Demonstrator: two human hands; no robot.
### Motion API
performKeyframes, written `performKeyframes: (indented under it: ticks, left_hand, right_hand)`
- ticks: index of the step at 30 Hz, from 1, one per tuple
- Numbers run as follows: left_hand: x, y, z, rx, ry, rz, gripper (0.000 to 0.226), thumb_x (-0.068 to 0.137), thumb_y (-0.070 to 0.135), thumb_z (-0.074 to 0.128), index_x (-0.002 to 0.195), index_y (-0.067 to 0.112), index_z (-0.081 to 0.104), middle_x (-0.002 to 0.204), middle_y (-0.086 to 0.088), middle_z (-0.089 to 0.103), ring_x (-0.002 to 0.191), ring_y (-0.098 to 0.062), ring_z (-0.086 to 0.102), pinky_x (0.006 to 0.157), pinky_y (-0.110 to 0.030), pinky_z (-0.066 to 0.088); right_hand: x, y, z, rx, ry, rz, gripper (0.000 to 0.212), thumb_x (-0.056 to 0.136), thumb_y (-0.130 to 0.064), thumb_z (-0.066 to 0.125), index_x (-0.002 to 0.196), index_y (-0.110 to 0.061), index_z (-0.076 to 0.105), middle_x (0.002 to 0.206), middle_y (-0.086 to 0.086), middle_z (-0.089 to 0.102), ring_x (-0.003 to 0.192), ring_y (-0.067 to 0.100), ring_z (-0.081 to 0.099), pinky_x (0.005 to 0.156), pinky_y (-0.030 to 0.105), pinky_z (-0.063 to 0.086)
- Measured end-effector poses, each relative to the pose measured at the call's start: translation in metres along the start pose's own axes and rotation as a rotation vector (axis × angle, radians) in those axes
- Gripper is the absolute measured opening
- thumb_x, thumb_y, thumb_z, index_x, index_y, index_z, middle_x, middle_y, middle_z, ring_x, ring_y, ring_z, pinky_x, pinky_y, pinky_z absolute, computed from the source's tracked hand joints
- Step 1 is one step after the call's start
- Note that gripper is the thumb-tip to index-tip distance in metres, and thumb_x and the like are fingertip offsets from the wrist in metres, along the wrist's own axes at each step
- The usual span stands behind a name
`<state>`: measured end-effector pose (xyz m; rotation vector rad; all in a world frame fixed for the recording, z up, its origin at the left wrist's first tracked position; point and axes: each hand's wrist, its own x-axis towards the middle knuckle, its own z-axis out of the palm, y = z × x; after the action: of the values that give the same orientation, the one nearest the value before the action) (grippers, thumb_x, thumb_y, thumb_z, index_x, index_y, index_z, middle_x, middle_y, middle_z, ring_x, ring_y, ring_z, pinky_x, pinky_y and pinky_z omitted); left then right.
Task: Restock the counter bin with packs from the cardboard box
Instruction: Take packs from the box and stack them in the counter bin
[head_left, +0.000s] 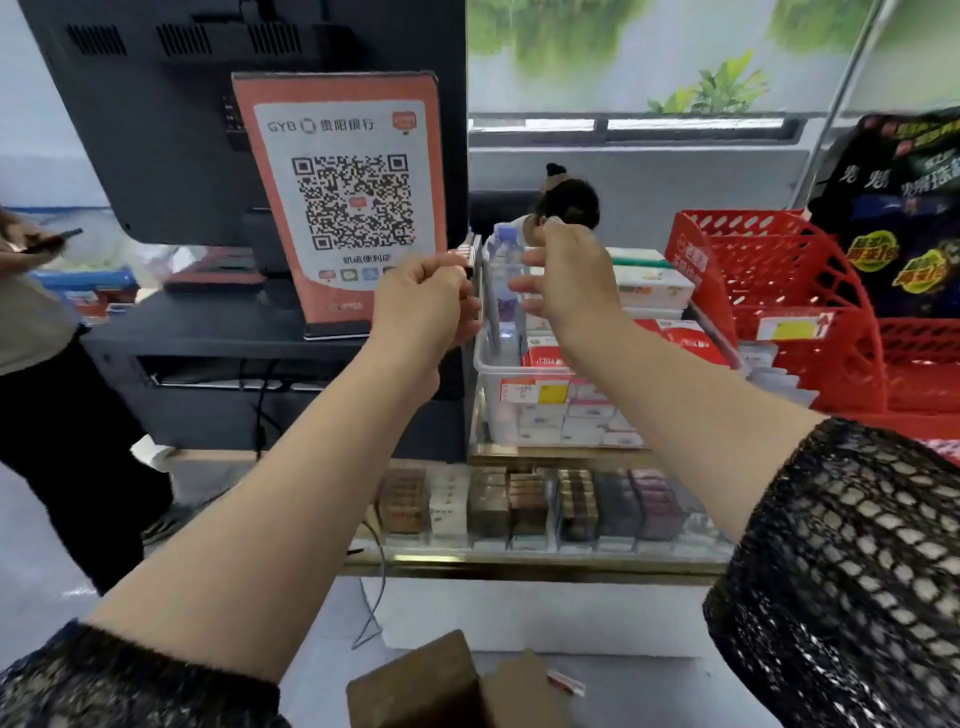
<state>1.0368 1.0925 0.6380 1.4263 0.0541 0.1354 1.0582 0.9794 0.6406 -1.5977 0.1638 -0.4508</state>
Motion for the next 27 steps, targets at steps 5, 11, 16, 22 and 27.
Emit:
performKeyframes:
  ticks: [5,11,16,22,27]
  left_hand:
    - [-0.034,-0.020,-0.029,0.022,0.109,-0.024,0.018,0.095,0.010,0.046,0.089,0.021,0.060,0.079,0.000,0.059,0.074,-0.015,0.060,0.067,-0.026,0.056]
    - [-0.090,-0.094,-0.066,0.084,0.295,-0.119,0.020,0.093,0.005,0.046,0.092,0.016,0.062,0.076,-0.002,0.060,0.067,-0.015,0.059,0.063,-0.029,0.054]
    - [-0.140,-0.232,-0.084,0.193,0.342,-0.336,0.011,0.096,0.011,0.051,0.094,0.008,0.061,0.069,-0.006,0.057,0.058,-0.017,0.056,0.054,-0.029,0.049]
    - [-0.179,-0.425,-0.108,0.284,0.261,-0.646,0.019,0.096,0.012,0.050,0.081,0.009,0.060,0.063,-0.006,0.054,0.053,-0.015,0.050,0.044,-0.022,0.042]
    - [-0.169,-0.570,-0.138,0.294,0.302,-0.860,0.019,0.094,0.013,0.052,0.083,0.010,0.067,0.059,-0.006,0.056,0.049,-0.017,0.050,0.050,-0.026,0.043]
  right_hand:
    - [-0.046,-0.002,0.018,0.067,-0.142,-0.055,0.024,0.098,-0.024,0.035,0.088,-0.014,0.055,0.086,0.008,0.058,0.063,0.016,0.059,0.054,0.028,0.043]
    - [-0.116,0.058,0.015,0.089,-0.344,-0.005,0.021,0.099,-0.025,0.039,0.088,-0.015,0.055,0.087,0.008,0.062,0.067,0.019,0.062,0.058,0.032,0.045]
    - [-0.170,0.179,-0.008,-0.034,-0.451,0.091,0.019,0.095,-0.030,0.042,0.080,-0.026,0.054,0.088,0.007,0.064,0.085,0.031,0.065,0.072,0.043,0.050]
    - [-0.224,0.360,-0.035,-0.188,-0.481,0.318,0.023,0.100,-0.036,0.037,0.087,-0.030,0.055,0.093,-0.005,0.063,0.079,0.011,0.065,0.080,0.040,0.050]
    - [-0.250,0.500,-0.016,-0.292,-0.489,0.483,0.023,0.098,-0.034,0.039,0.082,-0.034,0.056,0.090,-0.006,0.065,0.080,0.012,0.066,0.083,0.046,0.054]
